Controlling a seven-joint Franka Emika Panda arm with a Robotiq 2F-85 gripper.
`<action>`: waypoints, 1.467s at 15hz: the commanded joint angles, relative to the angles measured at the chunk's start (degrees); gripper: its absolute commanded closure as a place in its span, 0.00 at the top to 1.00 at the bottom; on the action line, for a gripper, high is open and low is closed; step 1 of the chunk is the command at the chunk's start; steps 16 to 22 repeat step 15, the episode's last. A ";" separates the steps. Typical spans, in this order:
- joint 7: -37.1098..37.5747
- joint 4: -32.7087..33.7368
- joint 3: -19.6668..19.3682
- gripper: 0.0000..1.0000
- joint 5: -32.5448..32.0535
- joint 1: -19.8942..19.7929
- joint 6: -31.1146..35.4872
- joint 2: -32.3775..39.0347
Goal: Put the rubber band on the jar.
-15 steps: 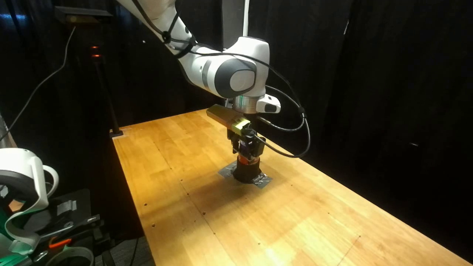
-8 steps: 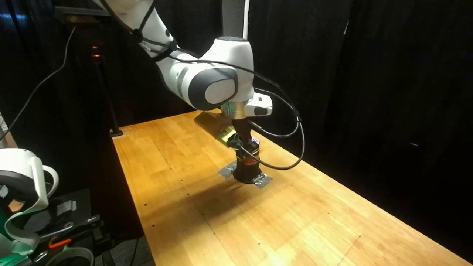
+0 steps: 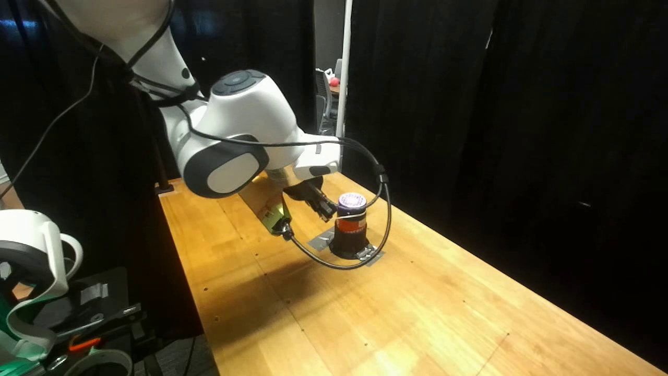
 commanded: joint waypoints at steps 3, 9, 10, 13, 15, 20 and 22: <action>1.78 -9.78 9.97 0.07 -6.03 -9.92 23.34 -0.01; 3.25 -14.83 -7.11 0.10 -12.20 3.17 43.81 4.43; 3.34 -15.23 -8.35 0.09 -12.39 4.32 45.61 5.24; 4.01 -14.57 -10.69 0.10 -12.31 6.60 42.42 5.35; 4.37 -14.83 -11.13 0.26 -12.86 7.07 42.40 5.94; 4.37 -14.83 -11.13 0.26 -12.86 7.07 42.40 5.94; 4.37 -14.83 -11.13 0.26 -12.86 7.07 42.40 5.94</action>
